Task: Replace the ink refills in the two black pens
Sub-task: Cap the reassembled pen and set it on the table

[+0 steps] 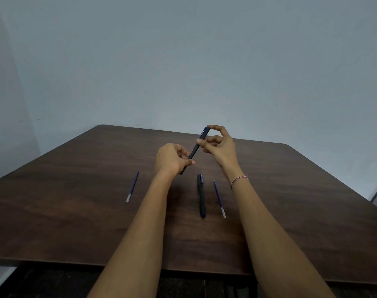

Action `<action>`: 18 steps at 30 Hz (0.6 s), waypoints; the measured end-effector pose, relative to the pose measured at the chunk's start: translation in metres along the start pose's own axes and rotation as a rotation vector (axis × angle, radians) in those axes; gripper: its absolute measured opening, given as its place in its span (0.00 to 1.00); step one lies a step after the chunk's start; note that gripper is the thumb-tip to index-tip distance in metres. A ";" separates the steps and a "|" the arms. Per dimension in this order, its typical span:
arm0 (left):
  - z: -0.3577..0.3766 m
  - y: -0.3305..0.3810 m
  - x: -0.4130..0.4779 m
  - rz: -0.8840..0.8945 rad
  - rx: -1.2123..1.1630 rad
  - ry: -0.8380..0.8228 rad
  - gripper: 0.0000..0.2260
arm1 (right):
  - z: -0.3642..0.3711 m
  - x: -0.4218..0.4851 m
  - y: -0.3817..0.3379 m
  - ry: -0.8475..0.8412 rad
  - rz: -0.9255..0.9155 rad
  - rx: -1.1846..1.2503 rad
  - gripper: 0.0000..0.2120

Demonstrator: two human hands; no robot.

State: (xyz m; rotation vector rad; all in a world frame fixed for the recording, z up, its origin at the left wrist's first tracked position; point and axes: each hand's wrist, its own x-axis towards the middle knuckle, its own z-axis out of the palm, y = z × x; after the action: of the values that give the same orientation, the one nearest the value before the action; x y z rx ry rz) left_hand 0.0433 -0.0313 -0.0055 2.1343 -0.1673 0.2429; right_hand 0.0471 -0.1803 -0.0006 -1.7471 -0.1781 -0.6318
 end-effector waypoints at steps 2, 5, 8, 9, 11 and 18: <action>0.000 0.000 -0.001 0.004 -0.007 0.015 0.11 | 0.004 -0.003 0.000 -0.046 -0.023 -0.083 0.30; 0.001 0.000 0.000 0.021 -0.005 0.039 0.10 | 0.010 -0.005 0.000 -0.095 -0.030 -0.110 0.37; 0.004 0.001 0.000 0.044 0.032 0.049 0.10 | 0.011 -0.005 -0.001 -0.094 -0.010 -0.100 0.38; 0.005 0.001 0.000 0.053 0.046 0.058 0.09 | 0.012 -0.004 -0.001 -0.091 -0.001 -0.094 0.38; 0.006 0.001 -0.001 0.065 0.061 0.077 0.09 | 0.013 -0.003 -0.001 -0.088 0.002 -0.073 0.37; 0.007 0.001 -0.001 0.087 0.098 0.052 0.09 | 0.009 0.003 -0.002 -0.157 0.021 0.042 0.32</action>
State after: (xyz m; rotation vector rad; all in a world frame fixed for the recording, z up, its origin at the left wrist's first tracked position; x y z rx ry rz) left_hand 0.0424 -0.0378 -0.0085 2.2184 -0.2220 0.3633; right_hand 0.0511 -0.1721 0.0015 -1.7561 -0.2798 -0.4727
